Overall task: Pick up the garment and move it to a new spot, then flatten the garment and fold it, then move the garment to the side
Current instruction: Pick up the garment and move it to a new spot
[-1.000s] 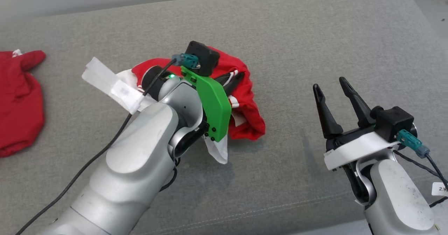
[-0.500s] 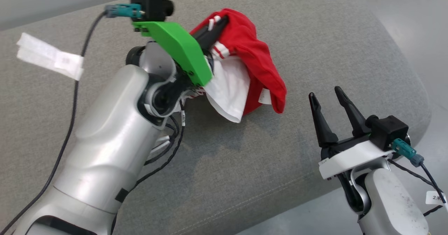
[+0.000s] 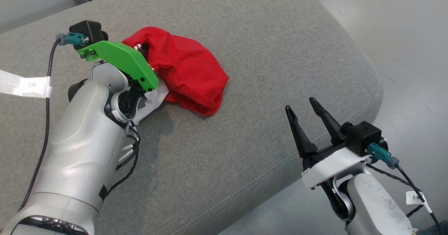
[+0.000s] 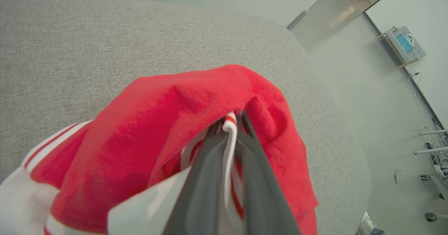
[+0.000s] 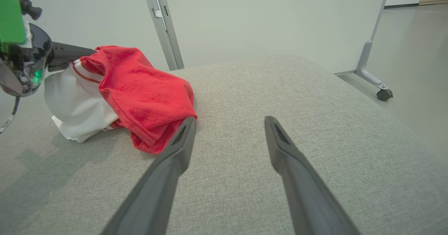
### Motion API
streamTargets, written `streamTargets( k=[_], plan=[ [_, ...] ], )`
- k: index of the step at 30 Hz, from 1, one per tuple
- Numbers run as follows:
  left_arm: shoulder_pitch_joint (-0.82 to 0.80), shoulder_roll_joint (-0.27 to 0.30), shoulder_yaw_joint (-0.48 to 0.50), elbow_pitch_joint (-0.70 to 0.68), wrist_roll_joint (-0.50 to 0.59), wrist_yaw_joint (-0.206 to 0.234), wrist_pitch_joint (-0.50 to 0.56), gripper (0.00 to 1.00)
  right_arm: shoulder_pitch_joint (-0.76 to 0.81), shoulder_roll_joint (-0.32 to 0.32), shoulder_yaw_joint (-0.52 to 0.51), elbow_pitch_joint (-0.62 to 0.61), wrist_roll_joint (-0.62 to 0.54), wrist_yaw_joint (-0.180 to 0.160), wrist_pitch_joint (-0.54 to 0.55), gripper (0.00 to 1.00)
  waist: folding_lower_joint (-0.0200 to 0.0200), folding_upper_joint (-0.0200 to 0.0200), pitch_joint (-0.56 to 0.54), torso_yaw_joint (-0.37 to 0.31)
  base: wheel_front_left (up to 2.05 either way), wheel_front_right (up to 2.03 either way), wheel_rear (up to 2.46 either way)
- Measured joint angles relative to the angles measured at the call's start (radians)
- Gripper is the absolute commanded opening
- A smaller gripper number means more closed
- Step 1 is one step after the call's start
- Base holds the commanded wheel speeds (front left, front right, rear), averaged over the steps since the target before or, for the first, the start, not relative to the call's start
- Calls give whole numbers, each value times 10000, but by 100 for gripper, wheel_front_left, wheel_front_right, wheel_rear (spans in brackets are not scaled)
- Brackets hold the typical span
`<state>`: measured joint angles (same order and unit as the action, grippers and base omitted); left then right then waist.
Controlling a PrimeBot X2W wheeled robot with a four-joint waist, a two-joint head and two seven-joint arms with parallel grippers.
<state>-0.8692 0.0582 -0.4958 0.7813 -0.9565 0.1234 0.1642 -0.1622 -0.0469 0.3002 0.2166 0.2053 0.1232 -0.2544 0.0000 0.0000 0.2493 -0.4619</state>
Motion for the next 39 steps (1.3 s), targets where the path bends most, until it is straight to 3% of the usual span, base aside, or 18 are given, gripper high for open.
streamTargets(
  k=[6, 9, 10, 11, 12, 20, 24, 33, 39],
  plan=[
    [-325, -148, -217, 119, 29, -17, -282, 0, -224, -6, 209, 107, 0, 0, 0, 100, 0, 0, -99, 135, 0, 0, 0],
    [-463, -186, -573, 54, 54, -355, -330, 0, -345, 0, 489, 153, 27, 2, 0, 100, 0, 0, -208, 170, 0, 0, 0],
    [-464, -205, -773, -10, 54, -585, -326, 29, -358, -2, 560, 157, 75, 2, 0, 100, 0, 0, -242, 174, 0, 0, 0],
    [-463, -249, -920, -59, 52, -767, -263, 47, -359, -4, 629, 173, 104, 2, 0, 100, 0, 0, -277, 175, 0, 0, 0],
    [-462, -295, -1087, -88, 52, -884, -186, 100, -359, -4, 690, 188, 121, 2, 0, 100, 0, 0, -311, 174, 0, 0, 0],
    [-371, -314, -2721, -428, 98, -1496, 94, 100, -359, -48, 880, 261, -44, 6, 0, 100, 0, 0, -579, 332, 0, 0, 0],
    [70, -316, -3183, -754, 107, -1720, 2, 100, -358, -366, 1009, 311, -334, 12, 0, 100, 0, 0, -709, 568, 0, 0, 0],
    [1475, -299, -3352, -1158, -171, -1689, -934, 100, -358, -1162, 1563, 378, -915, 13, 0, 100, 0, 0, -989, 1318, 0, 0, 0],
    [2577, -263, -3377, -1327, -238, -1384, -1814, 100, -440, -1446, 1820, 698, -1120, 13, 0, 100, 0, 0, -1217, 2073, 0, 0, 0]
  ],
)
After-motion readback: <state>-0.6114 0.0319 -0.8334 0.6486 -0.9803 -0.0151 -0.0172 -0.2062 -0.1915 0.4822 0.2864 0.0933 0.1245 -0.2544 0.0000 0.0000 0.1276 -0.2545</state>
